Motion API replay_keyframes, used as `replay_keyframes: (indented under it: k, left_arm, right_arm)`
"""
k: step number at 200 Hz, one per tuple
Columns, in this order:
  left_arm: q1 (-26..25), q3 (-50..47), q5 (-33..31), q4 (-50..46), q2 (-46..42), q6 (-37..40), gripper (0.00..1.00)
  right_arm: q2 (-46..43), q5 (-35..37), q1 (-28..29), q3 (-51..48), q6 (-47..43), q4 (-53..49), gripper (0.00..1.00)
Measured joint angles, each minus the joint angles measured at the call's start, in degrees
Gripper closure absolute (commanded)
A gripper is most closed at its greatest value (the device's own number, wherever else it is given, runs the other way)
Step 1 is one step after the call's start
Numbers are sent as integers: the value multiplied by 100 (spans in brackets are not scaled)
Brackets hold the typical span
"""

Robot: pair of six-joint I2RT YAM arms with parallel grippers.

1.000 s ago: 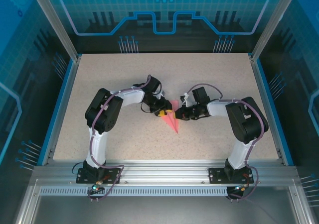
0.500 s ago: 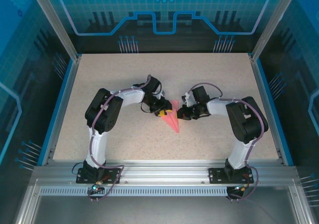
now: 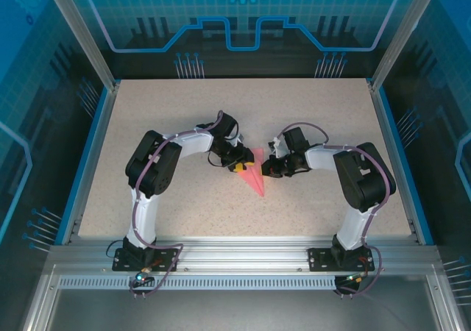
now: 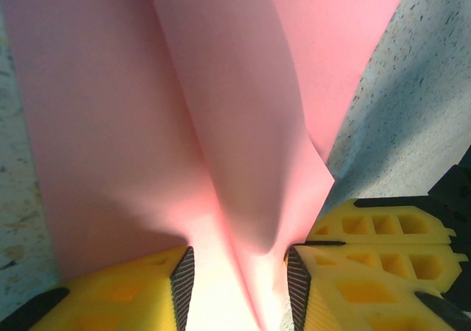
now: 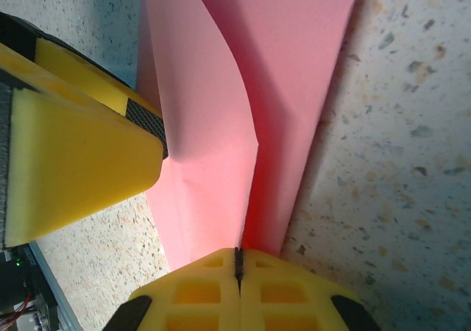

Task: Fold a paper plane with a square sheet of paper (fold left side to right side)
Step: Fourth fold the wing at the center of the table.

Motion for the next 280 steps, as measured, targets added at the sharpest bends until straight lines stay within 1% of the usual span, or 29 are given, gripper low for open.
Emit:
replay_keyframes:
  k: [85, 280]
  left_arm:
    - [0, 0, 0, 0, 0, 0, 58]
    - [0, 0, 0, 0, 0, 2, 57]
  right_arm:
    - [-42, 2, 0, -142, 2, 20, 100]
    - [-55, 153, 2, -31, 2, -48, 100]
